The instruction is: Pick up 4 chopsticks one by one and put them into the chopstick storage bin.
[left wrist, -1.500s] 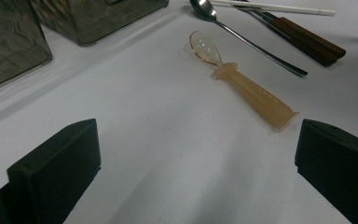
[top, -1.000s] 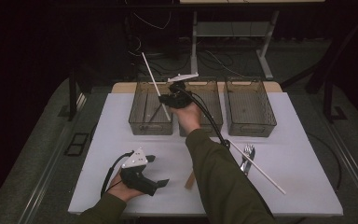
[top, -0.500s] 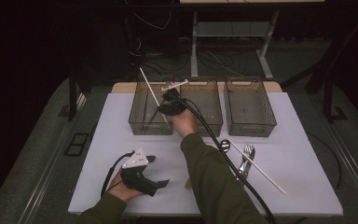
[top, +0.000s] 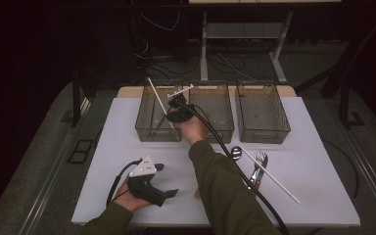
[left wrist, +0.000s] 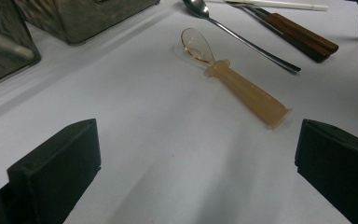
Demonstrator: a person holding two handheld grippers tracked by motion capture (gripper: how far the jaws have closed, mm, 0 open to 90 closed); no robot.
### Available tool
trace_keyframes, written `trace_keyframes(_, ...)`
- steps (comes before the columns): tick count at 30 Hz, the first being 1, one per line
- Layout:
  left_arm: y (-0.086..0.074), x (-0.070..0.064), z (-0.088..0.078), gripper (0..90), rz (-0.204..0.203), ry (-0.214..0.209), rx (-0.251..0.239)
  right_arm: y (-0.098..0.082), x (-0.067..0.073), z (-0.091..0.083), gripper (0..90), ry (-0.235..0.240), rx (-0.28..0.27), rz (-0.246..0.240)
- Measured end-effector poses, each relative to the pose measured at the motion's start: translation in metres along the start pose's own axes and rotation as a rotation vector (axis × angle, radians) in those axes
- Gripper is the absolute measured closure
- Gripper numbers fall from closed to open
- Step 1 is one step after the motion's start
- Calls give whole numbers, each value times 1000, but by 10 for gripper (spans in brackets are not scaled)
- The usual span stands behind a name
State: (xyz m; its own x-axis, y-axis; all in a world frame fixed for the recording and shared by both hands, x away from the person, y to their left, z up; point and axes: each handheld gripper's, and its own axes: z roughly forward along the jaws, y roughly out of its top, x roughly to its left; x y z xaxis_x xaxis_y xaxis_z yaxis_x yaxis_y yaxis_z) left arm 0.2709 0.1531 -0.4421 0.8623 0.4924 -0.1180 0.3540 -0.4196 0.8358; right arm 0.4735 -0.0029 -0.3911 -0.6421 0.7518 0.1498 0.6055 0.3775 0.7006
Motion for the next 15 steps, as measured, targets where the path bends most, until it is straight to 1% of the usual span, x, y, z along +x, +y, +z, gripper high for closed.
trace_keyframes(3,0,0,0,0,-1,0,1,1,0,-3,756,1,-10,-3)
trace_keyframes(6,0,0,0,0,8,2,2,2,0,-7,714,3,-17,-4)
trace_keyframes(9,0,0,0,0,4,3,2,3,0,-12,670,19,-26,-10)
trace_keyframes(12,0,0,0,0,-3,2,1,4,0,-20,620,47,-40,-15)
trace_keyframes(15,0,0,0,0,2,4,1,4,0,-29,573,73,-53,-21)
